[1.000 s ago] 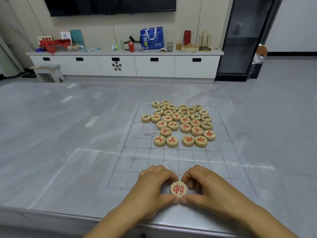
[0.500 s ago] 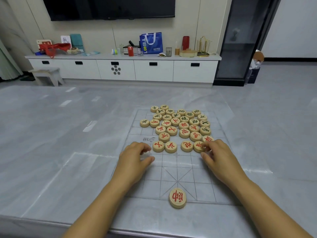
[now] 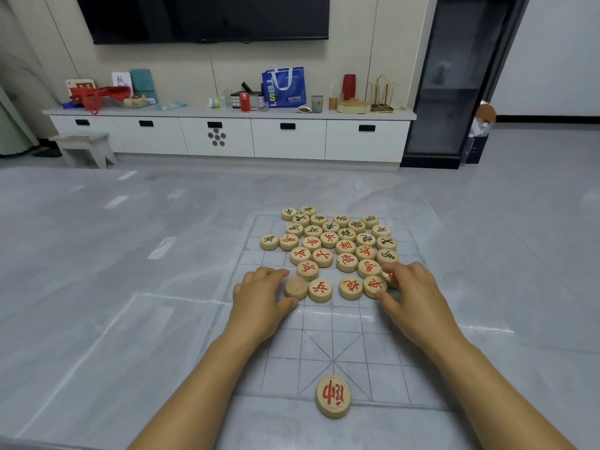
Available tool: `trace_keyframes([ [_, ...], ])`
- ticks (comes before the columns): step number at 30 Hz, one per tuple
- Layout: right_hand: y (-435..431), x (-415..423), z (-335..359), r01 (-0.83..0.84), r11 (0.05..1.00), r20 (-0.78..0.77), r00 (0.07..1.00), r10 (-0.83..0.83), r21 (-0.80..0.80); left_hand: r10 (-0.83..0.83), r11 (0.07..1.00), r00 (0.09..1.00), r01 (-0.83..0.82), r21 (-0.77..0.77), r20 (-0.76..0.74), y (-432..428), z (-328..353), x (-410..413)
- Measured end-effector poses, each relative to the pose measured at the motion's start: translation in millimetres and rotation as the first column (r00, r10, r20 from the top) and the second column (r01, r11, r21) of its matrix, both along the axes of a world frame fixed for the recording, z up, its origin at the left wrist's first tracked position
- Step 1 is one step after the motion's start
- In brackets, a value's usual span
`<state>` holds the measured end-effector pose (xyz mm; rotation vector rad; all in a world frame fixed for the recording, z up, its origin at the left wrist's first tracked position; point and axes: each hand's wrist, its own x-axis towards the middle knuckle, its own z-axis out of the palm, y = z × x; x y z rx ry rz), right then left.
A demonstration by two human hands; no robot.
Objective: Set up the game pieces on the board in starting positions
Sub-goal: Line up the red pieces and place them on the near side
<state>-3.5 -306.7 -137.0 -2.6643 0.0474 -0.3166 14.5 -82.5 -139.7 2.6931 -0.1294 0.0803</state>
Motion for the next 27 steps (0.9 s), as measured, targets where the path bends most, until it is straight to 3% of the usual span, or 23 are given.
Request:
trace_keyframes([
  [4, 1.9, 3.2, -0.1, 0.019, 1.0, 0.017, 1.0, -0.019, -0.003, -0.03, 0.999, 1.0, 0.029, 0.045, 0.008, -0.4, -0.2, -2.0],
  [15, 14.4, 10.8, 2.9, -0.054, 0.998, 0.005, 0.999, 0.054, 0.033, 0.035, 0.998, 0.999, -0.034, -0.05, 0.022, 6.3, 0.9, -5.5],
  [20, 34.9, 17.3, 5.6, -0.083, 0.996, 0.057, 0.995, 0.082, 0.014, -0.028, 1.0, 0.999, 0.027, -0.005, -0.028, 9.4, 4.2, -5.1],
  [23, 53.3, 33.4, 12.4, -0.097, 0.994, 0.046, 0.994, 0.1, -0.053, -0.059, 0.998, 0.997, 0.059, -0.009, -0.046, 11.8, 4.2, -5.4],
  [27, 70.3, 68.5, 23.6, -0.176, 0.952, -0.086, 0.984, 0.159, -0.25, -0.091, 0.996, 0.995, 0.09, -0.016, -0.032, 16.0, 3.7, -7.7],
])
